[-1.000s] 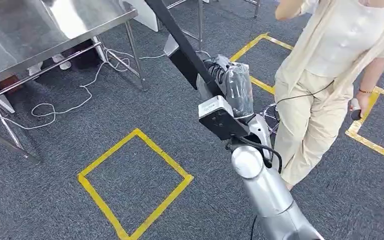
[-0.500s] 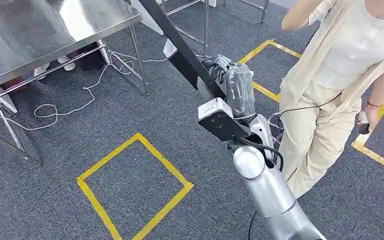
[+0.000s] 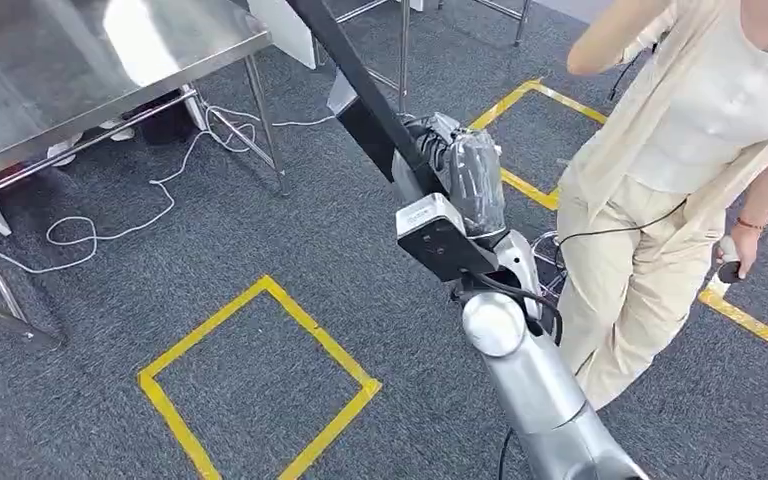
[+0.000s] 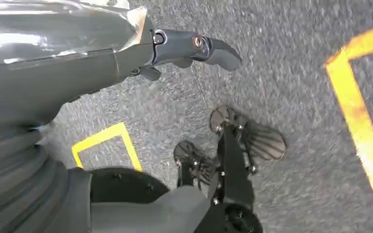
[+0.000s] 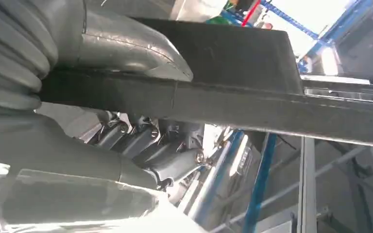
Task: Take the parts from the cabinet and place them on the table.
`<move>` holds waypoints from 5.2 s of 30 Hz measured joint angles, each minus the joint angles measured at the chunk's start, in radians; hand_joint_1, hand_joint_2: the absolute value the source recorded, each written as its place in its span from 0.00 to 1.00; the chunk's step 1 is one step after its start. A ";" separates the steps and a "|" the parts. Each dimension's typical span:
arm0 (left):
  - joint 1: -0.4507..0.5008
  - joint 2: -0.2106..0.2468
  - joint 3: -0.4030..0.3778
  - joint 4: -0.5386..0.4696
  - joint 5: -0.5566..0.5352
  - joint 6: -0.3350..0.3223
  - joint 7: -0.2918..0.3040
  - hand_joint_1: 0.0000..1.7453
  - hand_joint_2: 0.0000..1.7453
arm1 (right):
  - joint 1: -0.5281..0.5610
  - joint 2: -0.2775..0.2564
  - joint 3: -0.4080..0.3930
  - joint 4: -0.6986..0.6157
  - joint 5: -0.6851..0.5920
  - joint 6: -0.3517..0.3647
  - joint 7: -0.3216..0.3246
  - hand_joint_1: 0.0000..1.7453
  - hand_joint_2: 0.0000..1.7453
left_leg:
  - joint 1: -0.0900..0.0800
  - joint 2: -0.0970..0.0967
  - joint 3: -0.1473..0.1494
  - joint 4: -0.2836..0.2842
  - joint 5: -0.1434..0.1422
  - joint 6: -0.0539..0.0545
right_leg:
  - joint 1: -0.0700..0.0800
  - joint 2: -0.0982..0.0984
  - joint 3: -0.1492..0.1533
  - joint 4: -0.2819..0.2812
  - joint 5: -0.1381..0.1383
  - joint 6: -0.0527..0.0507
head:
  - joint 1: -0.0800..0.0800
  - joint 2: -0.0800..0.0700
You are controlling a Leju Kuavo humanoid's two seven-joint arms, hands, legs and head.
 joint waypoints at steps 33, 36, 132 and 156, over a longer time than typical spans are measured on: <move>-0.004 0.002 -0.001 0.000 -0.003 -0.013 -0.005 0.00 1.00 | 0.005 -0.004 -0.006 -0.030 0.010 -0.004 0.016 1.00 1.00 | 0.005 -0.001 0.041 0.005 -0.041 0.013 | -0.002 -0.004 -0.109 0.148 -0.024 -0.011 | 0.001 0.000; -0.001 0.002 0.000 0.000 0.000 -0.010 -0.005 0.00 1.00 | 0.013 -0.005 -0.008 -0.029 0.011 -0.004 0.016 1.00 1.00 | -0.006 -0.006 0.056 0.005 -0.058 0.021 | 0.007 -0.004 -0.215 0.265 -0.048 -0.010 | 0.002 0.000; -0.003 0.010 0.024 -0.001 0.018 -0.040 -0.047 0.00 1.00 | 0.006 0.006 -0.027 0.001 -0.007 -0.020 0.005 1.00 1.00 | 0.001 0.006 0.007 0.033 -0.040 -0.018 | 0.005 -0.047 -0.035 -0.059 0.061 0.014 | 0.009 0.000; 0.000 0.011 0.024 -0.001 0.014 -0.055 -0.043 0.00 1.00 | 0.010 0.011 -0.029 0.018 -0.029 -0.034 -0.014 1.00 1.00 | 0.026 -0.002 -0.134 0.324 -0.169 -0.055 | 0.008 -0.009 -0.043 -0.042 0.056 -0.037 | 0.007 0.000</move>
